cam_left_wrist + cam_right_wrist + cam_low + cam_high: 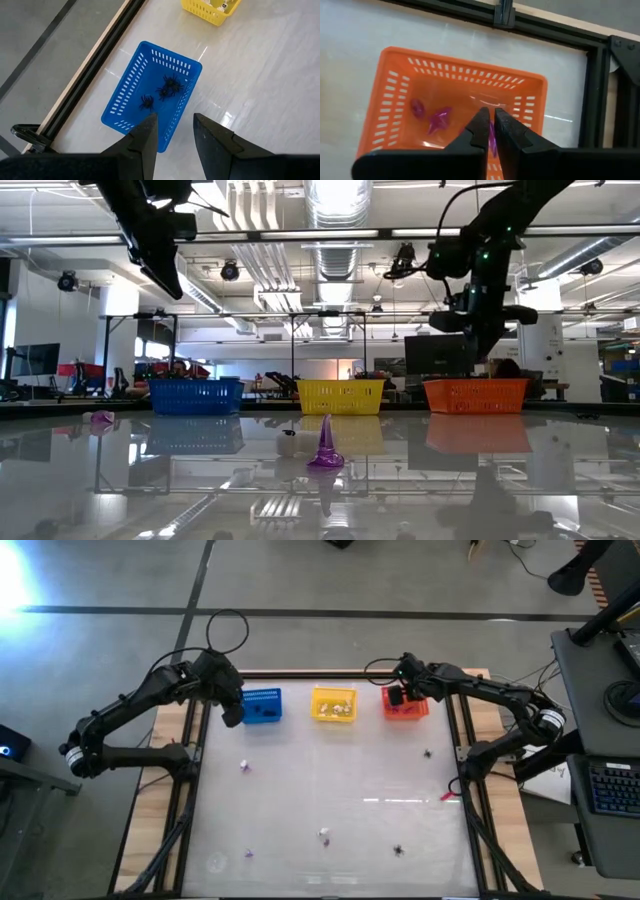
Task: Sort Halloween decoration
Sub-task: Put the purple hat toy into the orange bin, then put the white skeleton toy into the yellow bin
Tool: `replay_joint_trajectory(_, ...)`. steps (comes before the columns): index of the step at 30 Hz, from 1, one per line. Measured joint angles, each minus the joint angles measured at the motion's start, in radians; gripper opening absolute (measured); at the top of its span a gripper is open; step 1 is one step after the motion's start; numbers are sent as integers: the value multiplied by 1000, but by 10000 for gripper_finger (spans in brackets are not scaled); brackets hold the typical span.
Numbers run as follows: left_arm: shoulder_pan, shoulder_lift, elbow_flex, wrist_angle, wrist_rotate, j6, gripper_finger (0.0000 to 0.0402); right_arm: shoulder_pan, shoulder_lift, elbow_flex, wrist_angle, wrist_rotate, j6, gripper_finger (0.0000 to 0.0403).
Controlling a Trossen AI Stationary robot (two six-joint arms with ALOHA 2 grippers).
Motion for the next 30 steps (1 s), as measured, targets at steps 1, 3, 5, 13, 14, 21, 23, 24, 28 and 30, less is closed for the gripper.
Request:
replay_joint_trajectory(1, 0, 0, 0, 0, 0, 0, 107, -4, 0, -3, 1, 0, -9, 22)
replay_joint_trajectory(3, 0, 0, 0, 2, 0, 0, 107, -5, 0, -9, 1, 0, -32, 36)
replay_joint_trajectory(5, 0, 0, 0, 4, 0, 0, 107, -5, 0, -12, 1, 3, -42, 51)
replay_joint_trajectory(13, 0, 0, 0, 8, 0, -21, 107, -4, 0, -11, 1, 6, -43, 94)
replay_joint_trajectory(14, 0, 0, 0, 5, 0, -37, 107, -4, 0, -8, 1, 6, -43, 97)
replay_joint_trajectory(21, -5, 0, -2, -137, 68, -167, 119, -4, 0, 9, 3, 5, -42, 102)
replay_joint_trajectory(23, -14, 0, -9, -184, 97, -219, 127, -4, 0, 9, 2, 5, -42, 99)
replay_joint_trajectory(24, -21, -1, -16, -200, 113, -242, 131, -4, 0, 9, 2, 5, -42, 97)
replay_joint_trajectory(28, -72, -1, -70, -203, 185, -269, 136, -4, 0, 9, 3, 5, -42, 92)
replay_joint_trajectory(30, -110, -1, -111, -200, 197, -269, 135, -4, 0, 9, 4, 5, -42, 91)
